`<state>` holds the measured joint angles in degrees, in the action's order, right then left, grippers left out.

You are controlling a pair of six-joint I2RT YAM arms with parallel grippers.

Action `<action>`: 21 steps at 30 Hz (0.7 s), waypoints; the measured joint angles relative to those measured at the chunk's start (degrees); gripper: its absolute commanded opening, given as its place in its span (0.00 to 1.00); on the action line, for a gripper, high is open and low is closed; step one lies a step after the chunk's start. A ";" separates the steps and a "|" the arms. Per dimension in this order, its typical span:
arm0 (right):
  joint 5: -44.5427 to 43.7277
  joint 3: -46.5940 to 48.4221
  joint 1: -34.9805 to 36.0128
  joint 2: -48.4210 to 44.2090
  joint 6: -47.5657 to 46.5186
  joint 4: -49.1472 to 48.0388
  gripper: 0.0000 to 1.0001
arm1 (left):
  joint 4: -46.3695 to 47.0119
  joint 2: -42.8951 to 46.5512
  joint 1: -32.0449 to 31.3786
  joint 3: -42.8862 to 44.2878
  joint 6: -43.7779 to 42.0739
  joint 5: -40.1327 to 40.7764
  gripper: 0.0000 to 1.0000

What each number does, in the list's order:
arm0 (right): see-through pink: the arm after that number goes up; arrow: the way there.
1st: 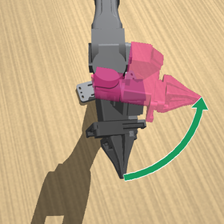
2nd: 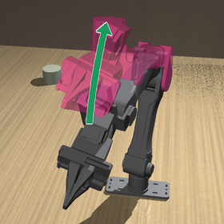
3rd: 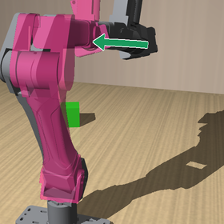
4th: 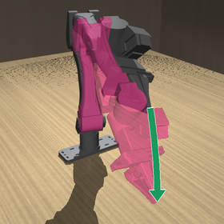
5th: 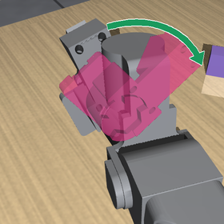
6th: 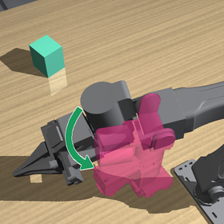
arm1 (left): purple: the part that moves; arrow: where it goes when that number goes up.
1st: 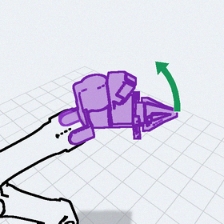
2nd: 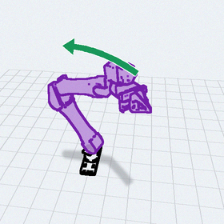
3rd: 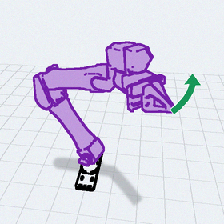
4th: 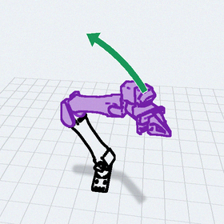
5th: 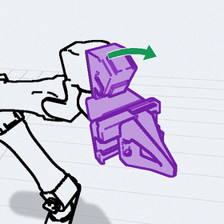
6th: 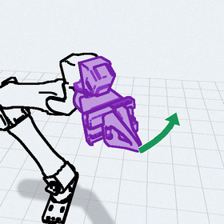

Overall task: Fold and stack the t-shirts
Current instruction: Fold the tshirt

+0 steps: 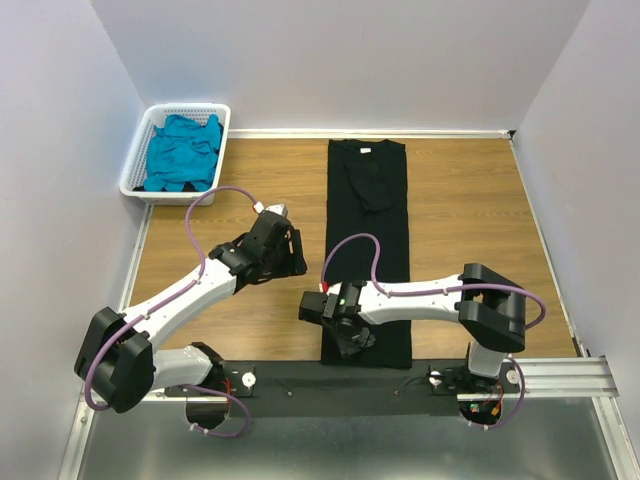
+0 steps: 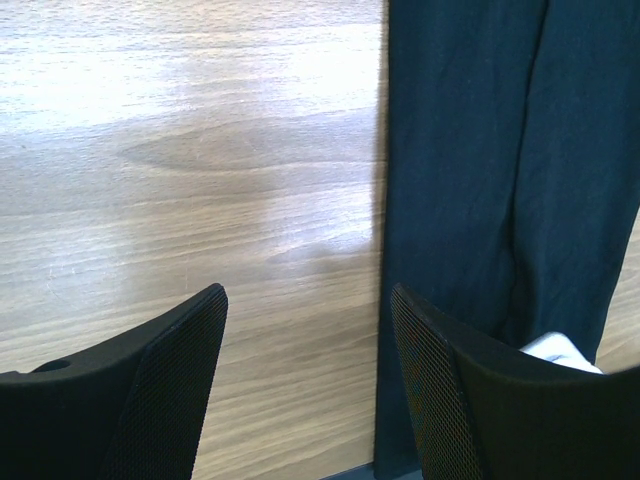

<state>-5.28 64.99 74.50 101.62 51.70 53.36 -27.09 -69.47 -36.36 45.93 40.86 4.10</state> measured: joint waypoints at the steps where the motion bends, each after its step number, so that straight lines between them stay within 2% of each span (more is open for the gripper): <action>1: -0.04 0.02 0.09 0.20 0.00 0.02 0.33 | 0.00 0.00 0.00 -0.04 0.00 0.00 0.75; 4: -0.09 0.26 0.20 0.39 0.22 0.20 0.23 | 0.00 0.02 0.04 -0.22 0.00 0.00 0.75; 6: -0.24 0.44 0.20 0.39 0.37 0.31 0.13 | -0.02 0.02 0.04 -0.46 0.00 0.00 0.75; 8: -0.39 0.52 0.20 0.39 0.33 0.33 0.08 | -0.04 0.02 0.04 -0.52 0.00 0.00 0.75; 21: 0.44 3.19 0.57 -1.29 -2.40 4.52 0.05 | -0.04 0.02 0.04 -0.52 -0.07 0.00 0.75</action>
<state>-4.84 68.18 75.07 100.33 49.30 57.89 -27.14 -69.45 -36.32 45.41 40.80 4.10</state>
